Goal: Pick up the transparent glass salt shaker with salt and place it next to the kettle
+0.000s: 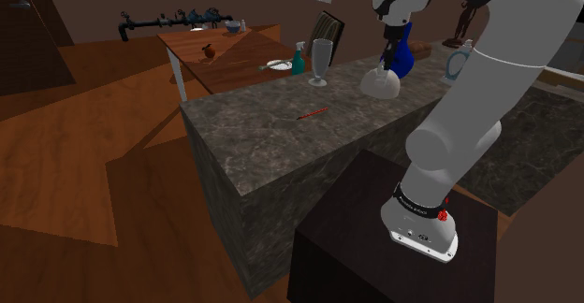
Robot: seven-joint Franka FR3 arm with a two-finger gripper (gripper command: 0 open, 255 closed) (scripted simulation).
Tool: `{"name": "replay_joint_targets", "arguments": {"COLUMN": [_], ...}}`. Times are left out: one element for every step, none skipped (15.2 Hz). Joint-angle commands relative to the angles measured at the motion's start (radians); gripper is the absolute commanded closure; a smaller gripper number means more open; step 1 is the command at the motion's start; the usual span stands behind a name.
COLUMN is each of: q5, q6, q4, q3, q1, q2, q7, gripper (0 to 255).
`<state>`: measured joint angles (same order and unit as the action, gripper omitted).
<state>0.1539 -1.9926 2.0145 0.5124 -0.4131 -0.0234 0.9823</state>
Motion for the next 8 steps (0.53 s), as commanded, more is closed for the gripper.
{"name": "replay_joint_targets", "arguments": {"q5": [-0.003, -0.004, -0.006, -0.008, -0.009, -0.011, -0.014, -0.016], "q6": [-0.027, -0.040, -0.053, -0.066, -0.079, -0.093, -0.106, -0.119], "q4": [0.018, 0.027, 0.036, 0.045, 0.054, 0.062, 0.070, 0.078], "q3": [0.002, 0.003, 0.003, 0.004, 0.004, 0.005, 0.005, 0.006], "q1": [-0.002, -0.002, -0.003, -0.003, -0.004, -0.004, -0.005, -0.005], "q2": [0.008, 0.013, 0.018, 0.023, 0.028, 0.033, 0.039, 0.045], "q7": [0.001, 0.001, 0.001, 0.002, 0.002, 0.002, 0.003, 0.003], "gripper": [255, 255, 255, 255, 255, 255, 255, 255]}}
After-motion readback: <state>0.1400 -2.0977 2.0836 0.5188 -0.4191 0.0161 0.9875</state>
